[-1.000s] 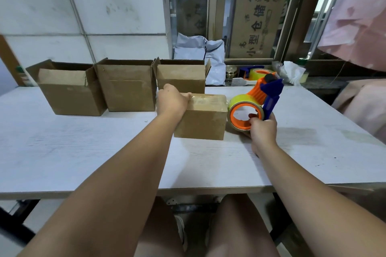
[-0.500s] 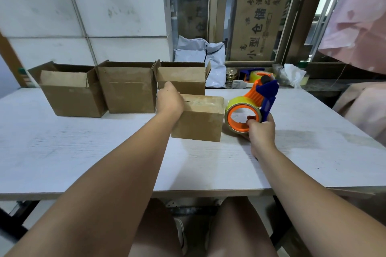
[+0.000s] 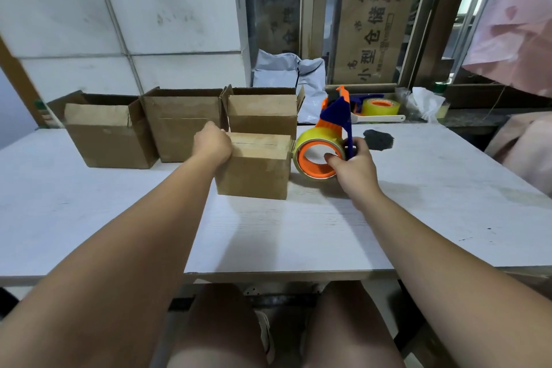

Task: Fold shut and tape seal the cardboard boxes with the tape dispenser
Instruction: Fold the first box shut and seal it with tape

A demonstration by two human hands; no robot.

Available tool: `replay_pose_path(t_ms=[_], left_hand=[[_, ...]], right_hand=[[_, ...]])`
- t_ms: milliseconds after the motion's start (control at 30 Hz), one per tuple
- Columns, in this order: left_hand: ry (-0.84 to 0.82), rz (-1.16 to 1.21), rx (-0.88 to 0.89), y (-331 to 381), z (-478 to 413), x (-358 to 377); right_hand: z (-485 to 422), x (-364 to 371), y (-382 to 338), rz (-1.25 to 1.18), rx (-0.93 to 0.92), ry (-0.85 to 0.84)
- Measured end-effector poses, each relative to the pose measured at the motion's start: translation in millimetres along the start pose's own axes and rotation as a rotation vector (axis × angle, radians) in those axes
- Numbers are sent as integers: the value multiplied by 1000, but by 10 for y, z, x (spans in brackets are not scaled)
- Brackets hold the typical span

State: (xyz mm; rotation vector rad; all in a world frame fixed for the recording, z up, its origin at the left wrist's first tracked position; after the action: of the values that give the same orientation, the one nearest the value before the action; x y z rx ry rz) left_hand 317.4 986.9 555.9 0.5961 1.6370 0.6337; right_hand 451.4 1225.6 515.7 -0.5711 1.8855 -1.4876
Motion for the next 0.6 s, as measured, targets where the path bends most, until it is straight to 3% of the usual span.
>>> replay_pose_path(t_ms=[200, 333, 400, 500, 600], left_hand=[[4, 135, -65, -86, -10, -8], [-3, 91, -60, -80, -15, 4], [112, -92, 98, 38, 86, -77], [281, -375, 572, 430, 301, -128], [-30, -230, 673, 587, 346, 69]], right_hand=[[6, 91, 13, 23, 44, -32], [7, 136, 46, 54, 60, -10], [17, 153, 48, 82, 51, -12], [39, 167, 45, 102, 46, -13], [45, 168, 40, 97, 46, -18]])
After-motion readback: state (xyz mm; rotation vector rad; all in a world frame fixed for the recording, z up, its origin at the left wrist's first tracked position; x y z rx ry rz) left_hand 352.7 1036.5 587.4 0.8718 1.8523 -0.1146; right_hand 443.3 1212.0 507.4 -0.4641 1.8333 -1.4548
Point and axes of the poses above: each hand's wrist, its own z-axis away from the middle knuckle, its own x-axis out of the palm, y = z × x, the point moved 5 cm from there along -z, towards the middle knuckle, and after that the axes turned 2 degrees about y, right-handed, at the moved point
